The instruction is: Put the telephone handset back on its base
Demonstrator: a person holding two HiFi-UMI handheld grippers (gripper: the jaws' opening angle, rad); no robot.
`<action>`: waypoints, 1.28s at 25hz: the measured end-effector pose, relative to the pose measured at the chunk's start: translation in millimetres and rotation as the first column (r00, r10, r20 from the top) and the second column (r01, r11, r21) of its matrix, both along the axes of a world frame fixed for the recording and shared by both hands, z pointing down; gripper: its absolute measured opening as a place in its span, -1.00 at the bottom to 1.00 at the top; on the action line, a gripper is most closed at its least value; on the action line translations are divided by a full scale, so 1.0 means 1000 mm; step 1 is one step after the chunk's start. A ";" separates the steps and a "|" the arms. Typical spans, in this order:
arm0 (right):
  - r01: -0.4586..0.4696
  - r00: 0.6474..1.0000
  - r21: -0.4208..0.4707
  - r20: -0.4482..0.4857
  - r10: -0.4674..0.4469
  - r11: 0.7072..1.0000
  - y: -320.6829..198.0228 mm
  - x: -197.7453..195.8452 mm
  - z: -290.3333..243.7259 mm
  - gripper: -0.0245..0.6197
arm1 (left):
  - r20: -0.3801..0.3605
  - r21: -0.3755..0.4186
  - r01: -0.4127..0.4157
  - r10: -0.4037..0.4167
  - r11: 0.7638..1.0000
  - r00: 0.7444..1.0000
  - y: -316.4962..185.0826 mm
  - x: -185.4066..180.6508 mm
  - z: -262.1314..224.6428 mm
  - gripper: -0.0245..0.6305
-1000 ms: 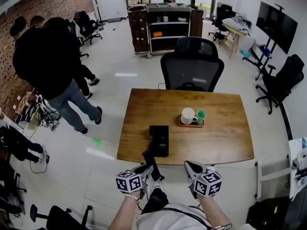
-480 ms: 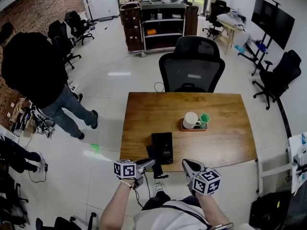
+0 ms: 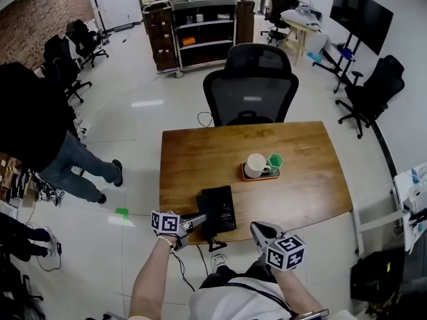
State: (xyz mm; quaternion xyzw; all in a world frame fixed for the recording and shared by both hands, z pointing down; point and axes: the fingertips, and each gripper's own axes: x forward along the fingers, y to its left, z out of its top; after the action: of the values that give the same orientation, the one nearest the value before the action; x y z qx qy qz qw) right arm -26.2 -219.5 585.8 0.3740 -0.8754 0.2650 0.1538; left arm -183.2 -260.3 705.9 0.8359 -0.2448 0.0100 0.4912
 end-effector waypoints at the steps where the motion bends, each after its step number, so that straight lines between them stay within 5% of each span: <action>1: 0.000 1.000 -0.002 -0.002 0.000 1.000 -0.002 -0.002 0.000 -0.92 | -0.011 -0.005 -0.013 0.013 1.000 1.000 -0.002 0.001 0.002 -0.70; 26: -0.031 0.999 -0.052 -0.033 0.029 0.998 -0.017 -0.002 0.011 -0.92 | -0.122 -0.067 -0.114 0.105 0.991 0.987 -0.026 0.016 0.034 -0.70; 29: -0.032 0.999 -0.057 -0.033 0.031 0.998 -0.018 -0.001 0.013 -0.92 | -0.095 -0.061 -0.096 0.090 0.994 0.991 -0.028 0.013 0.040 -0.68; 32: -0.025 0.999 -0.063 -0.033 0.023 0.998 -0.019 -0.003 0.015 -0.92 | -0.032 -0.060 -0.061 0.060 0.996 0.998 -0.030 0.008 0.047 -0.41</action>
State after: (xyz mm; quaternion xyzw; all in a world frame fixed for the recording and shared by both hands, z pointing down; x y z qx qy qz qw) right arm -29.3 -238.9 600.6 0.3836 -0.8594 0.2883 0.1766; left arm -175.2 -290.3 753.1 0.8276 -0.2114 0.0196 0.5196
